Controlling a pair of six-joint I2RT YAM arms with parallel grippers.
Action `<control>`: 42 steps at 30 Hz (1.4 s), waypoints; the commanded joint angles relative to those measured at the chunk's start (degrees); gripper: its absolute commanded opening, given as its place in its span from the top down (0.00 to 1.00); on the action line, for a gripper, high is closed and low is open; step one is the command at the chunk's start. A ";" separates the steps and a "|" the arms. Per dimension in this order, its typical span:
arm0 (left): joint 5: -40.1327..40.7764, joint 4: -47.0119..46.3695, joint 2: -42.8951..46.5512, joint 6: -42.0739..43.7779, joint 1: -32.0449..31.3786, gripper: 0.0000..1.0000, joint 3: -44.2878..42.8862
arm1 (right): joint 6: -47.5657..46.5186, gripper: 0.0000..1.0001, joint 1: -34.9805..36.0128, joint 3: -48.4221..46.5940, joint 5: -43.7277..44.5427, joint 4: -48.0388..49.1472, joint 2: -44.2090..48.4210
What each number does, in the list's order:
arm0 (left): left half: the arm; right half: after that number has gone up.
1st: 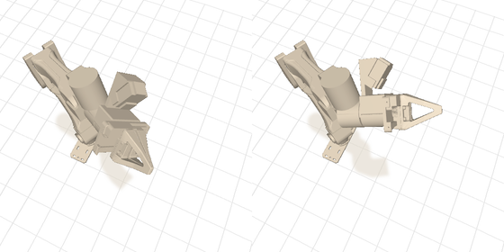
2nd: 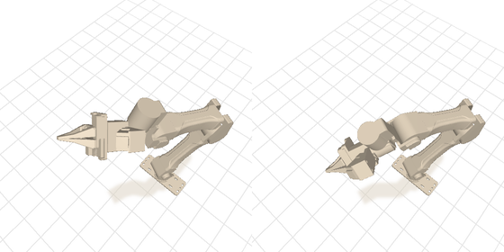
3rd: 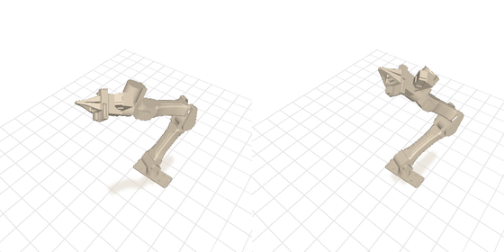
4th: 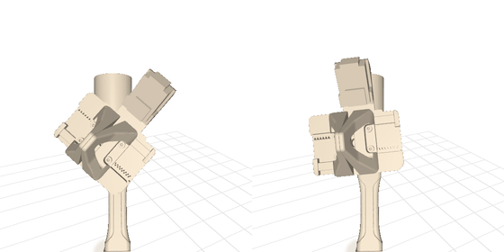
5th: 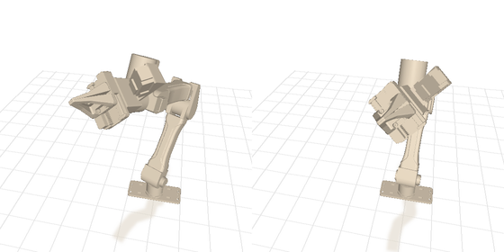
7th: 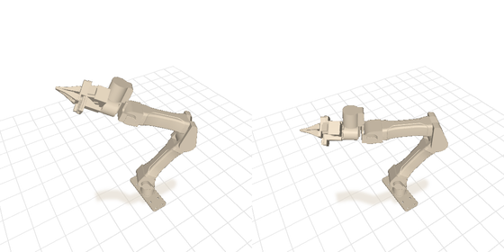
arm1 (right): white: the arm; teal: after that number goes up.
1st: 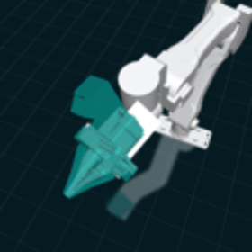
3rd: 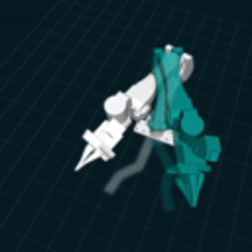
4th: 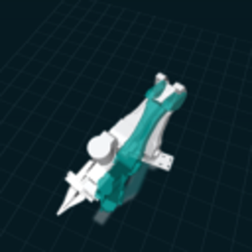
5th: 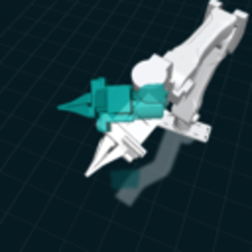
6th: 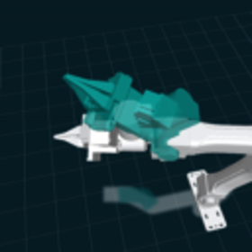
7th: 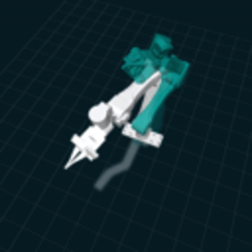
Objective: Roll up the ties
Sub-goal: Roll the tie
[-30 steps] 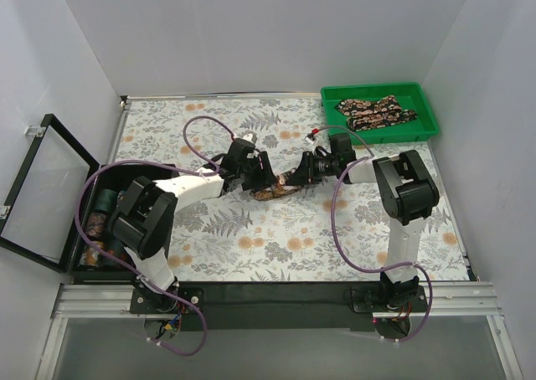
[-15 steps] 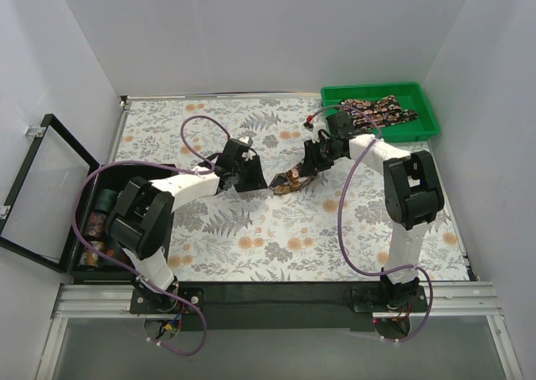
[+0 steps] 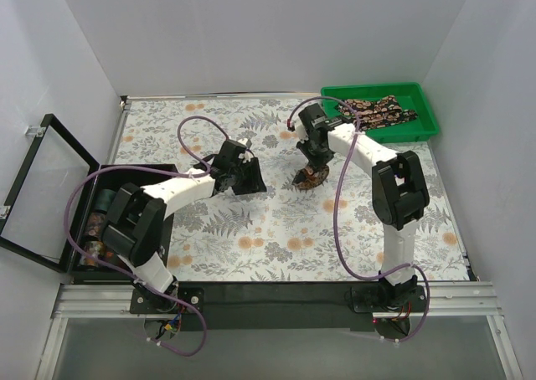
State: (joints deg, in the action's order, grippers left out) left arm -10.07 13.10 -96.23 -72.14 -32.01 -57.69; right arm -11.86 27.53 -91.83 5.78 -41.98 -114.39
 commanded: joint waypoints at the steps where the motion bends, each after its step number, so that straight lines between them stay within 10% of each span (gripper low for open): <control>1: 2.84 2.01 6.39 2.88 -0.07 0.60 1.53 | -1.68 0.98 2.26 -2.47 19.15 -4.69 -1.71; 13: 15.34 2.10 12.55 5.25 0.02 0.60 6.72 | 3.42 0.98 15.27 -2.74 41.68 -4.87 -8.82; 42: 18.68 1.49 17.03 5.43 0.02 0.42 6.63 | 9.48 0.42 20.72 -0.89 23.76 -4.78 -6.29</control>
State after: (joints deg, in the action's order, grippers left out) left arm 7.53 15.18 -82.17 -67.09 -31.99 -51.05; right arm -5.23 47.83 -93.12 37.04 -46.61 -123.57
